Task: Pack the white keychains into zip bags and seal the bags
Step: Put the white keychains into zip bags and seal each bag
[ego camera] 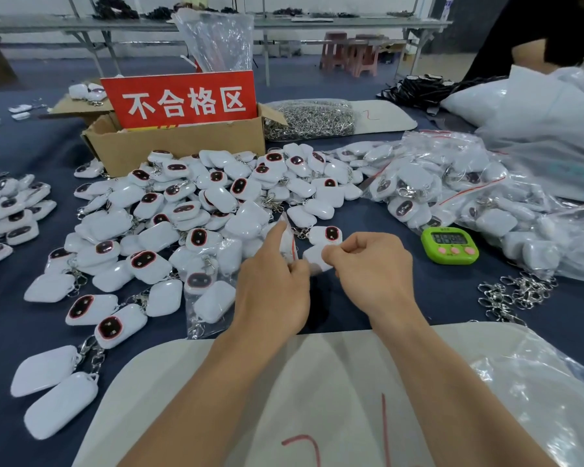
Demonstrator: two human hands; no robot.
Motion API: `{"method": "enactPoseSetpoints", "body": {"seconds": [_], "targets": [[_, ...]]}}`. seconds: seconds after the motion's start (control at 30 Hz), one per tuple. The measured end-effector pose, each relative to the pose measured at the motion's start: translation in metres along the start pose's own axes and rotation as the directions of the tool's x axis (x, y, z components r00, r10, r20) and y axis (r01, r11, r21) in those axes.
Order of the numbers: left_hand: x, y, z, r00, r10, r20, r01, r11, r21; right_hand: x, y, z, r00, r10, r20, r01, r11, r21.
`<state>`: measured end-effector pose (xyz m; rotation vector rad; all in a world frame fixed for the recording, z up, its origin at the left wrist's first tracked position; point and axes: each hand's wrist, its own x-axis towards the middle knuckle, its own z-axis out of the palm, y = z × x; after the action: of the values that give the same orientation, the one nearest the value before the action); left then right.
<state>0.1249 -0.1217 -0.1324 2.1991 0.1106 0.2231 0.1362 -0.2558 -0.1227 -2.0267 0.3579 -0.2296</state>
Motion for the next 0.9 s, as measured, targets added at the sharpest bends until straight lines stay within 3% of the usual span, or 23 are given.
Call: {"method": "enactPoseSetpoints", "body": {"seconds": [0.2, 0.53, 0.73, 0.9], "targets": [[-0.0012, 0.0005, -0.0008, 0.998, 0.002, 0.056, -0.006, 0.997, 0.072, -0.0012, -0.0047, -0.0018, 1.000, -0.002, -0.004, 0.003, 0.977, 0.215], [-0.0032, 0.0024, -0.0031, 0.993, 0.042, 0.110, -0.050, 0.996, 0.068, -0.0023, -0.0030, -0.0005, 1.000, 0.007, -0.030, -0.009, 0.999, -0.053], [-0.0037, 0.0025, -0.0013, 0.988, 0.069, 0.136, -0.089, 0.986, 0.143, -0.0013, -0.0056, -0.0012, 0.999, 0.042, 0.006, -0.042, 0.973, 0.227], [-0.0025, 0.0010, -0.0020, 0.990, 0.042, 0.137, -0.053, 0.996, 0.078, 0.0000, -0.0035, 0.0027, 0.996, 0.071, 0.058, -0.080, 0.980, 0.181]]}}
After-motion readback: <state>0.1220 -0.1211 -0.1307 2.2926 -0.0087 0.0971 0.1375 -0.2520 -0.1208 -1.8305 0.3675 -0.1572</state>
